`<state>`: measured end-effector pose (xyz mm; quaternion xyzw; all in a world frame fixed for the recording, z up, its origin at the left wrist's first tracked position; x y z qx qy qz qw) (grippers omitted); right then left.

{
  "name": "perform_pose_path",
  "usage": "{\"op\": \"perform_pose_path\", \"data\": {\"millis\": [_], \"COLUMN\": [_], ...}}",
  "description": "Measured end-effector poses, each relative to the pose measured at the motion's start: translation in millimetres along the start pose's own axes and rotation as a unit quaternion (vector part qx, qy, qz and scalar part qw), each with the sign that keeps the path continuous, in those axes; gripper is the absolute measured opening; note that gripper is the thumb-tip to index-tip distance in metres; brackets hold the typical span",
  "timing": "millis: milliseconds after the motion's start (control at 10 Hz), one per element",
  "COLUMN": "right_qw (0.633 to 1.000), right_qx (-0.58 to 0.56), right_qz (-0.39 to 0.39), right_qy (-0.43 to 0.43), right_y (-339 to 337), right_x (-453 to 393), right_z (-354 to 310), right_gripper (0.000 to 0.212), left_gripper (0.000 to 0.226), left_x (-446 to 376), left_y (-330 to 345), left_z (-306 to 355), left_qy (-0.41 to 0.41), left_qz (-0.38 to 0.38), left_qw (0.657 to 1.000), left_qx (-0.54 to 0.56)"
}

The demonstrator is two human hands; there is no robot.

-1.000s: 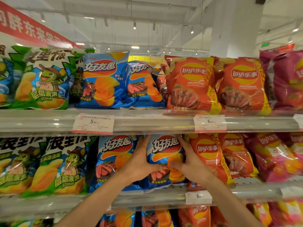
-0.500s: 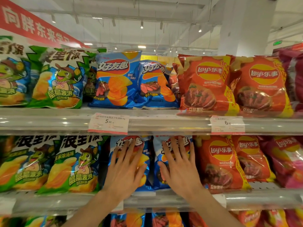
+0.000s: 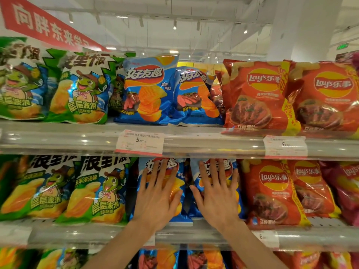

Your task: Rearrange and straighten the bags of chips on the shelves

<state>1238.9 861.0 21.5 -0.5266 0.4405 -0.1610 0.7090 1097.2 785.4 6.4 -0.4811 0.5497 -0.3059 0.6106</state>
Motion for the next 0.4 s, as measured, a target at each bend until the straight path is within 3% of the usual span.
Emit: {"op": "perform_pose_path", "data": {"millis": [200,400], "right_qw": [1.000,0.997], "right_qx": [-0.004,-0.039], "right_qz": [0.004,0.056], "right_qy": [0.007,0.019], "right_y": [1,-13], "right_x": [0,12], "right_z": [2,4], "right_gripper": [0.072,0.074], "left_gripper": [0.068,0.067], "left_x": [0,10], "left_y": [-5,-27], "left_z": [1,1], "left_qy": [-0.006,-0.016], "left_qz": [0.004,0.034], "left_qw": [1.000,0.999], "left_qx": [-0.004,0.019]}}
Point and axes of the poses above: each hand's wrist, its own x-axis away from the middle knuckle, its own y-axis out of the palm, z = x × y, the point moved 10 cm from there along -x, towards the middle knuckle, and after that the axes turned 14 degrees about -z, right-handed, at the moved point
